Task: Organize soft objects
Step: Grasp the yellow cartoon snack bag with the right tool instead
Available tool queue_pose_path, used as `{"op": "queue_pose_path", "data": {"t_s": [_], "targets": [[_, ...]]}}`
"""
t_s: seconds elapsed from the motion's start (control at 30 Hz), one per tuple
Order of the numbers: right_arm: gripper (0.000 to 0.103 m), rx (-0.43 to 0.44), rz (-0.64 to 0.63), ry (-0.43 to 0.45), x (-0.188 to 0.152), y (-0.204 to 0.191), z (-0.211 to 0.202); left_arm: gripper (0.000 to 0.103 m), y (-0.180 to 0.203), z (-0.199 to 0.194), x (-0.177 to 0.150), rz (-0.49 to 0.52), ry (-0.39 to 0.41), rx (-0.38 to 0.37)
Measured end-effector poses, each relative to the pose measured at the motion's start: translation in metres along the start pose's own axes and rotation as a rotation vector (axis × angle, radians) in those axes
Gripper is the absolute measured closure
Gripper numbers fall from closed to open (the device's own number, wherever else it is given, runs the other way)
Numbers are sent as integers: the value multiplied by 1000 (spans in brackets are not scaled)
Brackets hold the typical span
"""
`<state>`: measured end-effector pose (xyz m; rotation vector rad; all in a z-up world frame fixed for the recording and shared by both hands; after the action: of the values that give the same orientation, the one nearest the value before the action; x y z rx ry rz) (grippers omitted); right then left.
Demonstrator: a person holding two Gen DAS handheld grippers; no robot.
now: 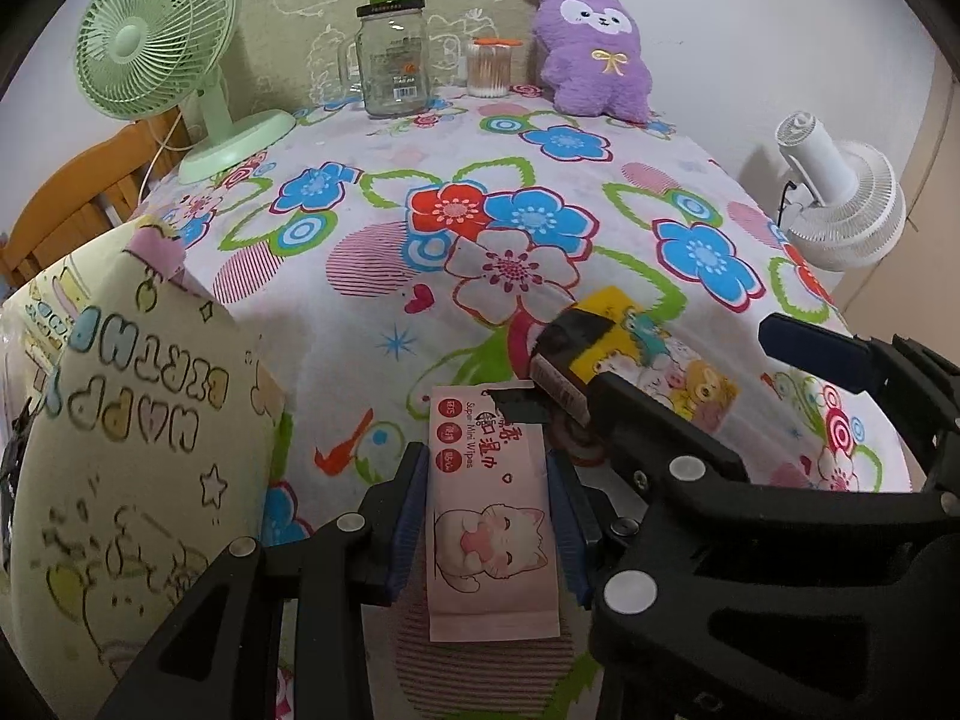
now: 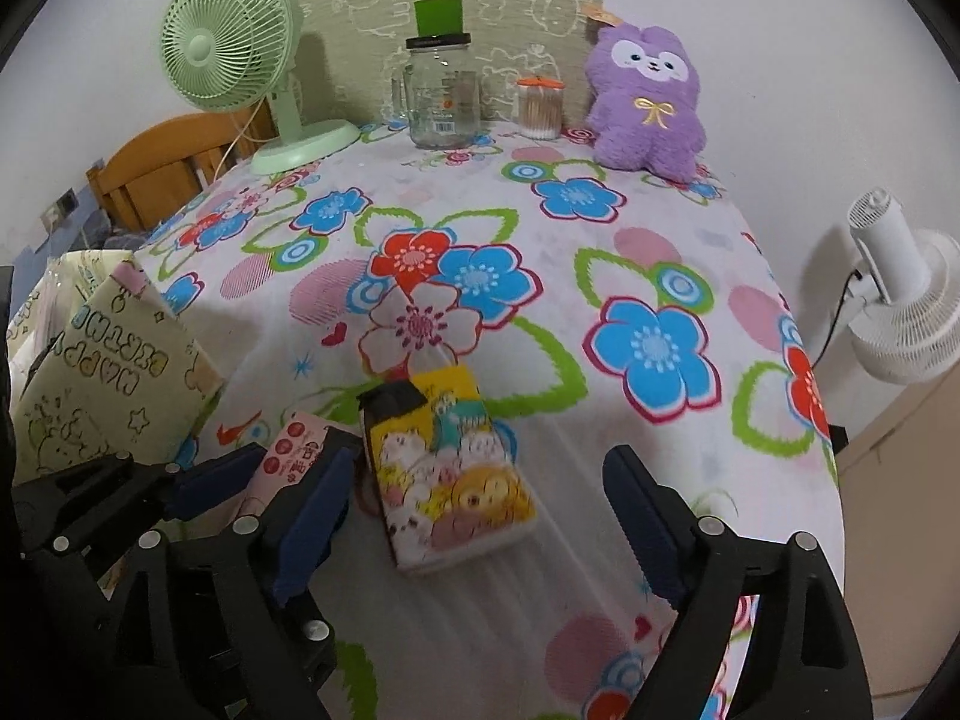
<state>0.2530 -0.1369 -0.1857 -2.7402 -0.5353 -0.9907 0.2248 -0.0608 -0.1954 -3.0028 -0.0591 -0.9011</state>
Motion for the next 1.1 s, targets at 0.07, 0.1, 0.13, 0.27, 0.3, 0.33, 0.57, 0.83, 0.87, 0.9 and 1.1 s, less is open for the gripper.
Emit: {"op": "queue_pose_path", "data": {"t_s": [0.07, 0.1, 0.13, 0.27, 0.3, 0.33, 0.57, 0.83, 0.87, 0.9, 1.1], "targets": [[14, 12, 2, -6, 2, -1, 6, 63, -1, 1, 2, 0, -1, -4], [14, 20, 5, -9, 2, -1, 8, 63, -1, 1, 2, 2, -2, -5], [14, 31, 12, -14, 3, -2, 12, 63, -1, 2, 2, 4, -2, -7], [20, 48, 29, -34, 2, -4, 19, 63, -1, 2, 3, 9, 0, -3], [32, 52, 31, -43, 1, -5, 21, 63, 0, 2, 3, 12, 2, -1], [38, 56, 36, -53, 0, -6, 22, 63, 0, 2, 3, 16, 4, 2], [56, 35, 45, -62, -7, -9, 17, 63, 5, -2, -2, 48, 10, 1], [58, 19, 89, -37, -13, -4, -3, 63, 13, -20, -6, 67, 43, -22], [58, 11, 93, -31, -13, -3, -8, 63, 14, -23, -6, 68, 47, -25], [58, 6, 96, -27, -13, -3, -11, 63, 15, -26, -7, 71, 53, -27], [58, -22, 107, 7, -15, -3, -35, 63, 18, -47, -9, 87, 88, -36]]}}
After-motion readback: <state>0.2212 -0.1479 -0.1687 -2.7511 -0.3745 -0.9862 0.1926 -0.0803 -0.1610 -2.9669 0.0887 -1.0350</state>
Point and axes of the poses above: each gripper's, at about its wrist camera, not at the fingertips, and z roughly the way its jaws point, y to its right, x to its top, the point moved 7 cm from there along z, roughly the way its jaws point
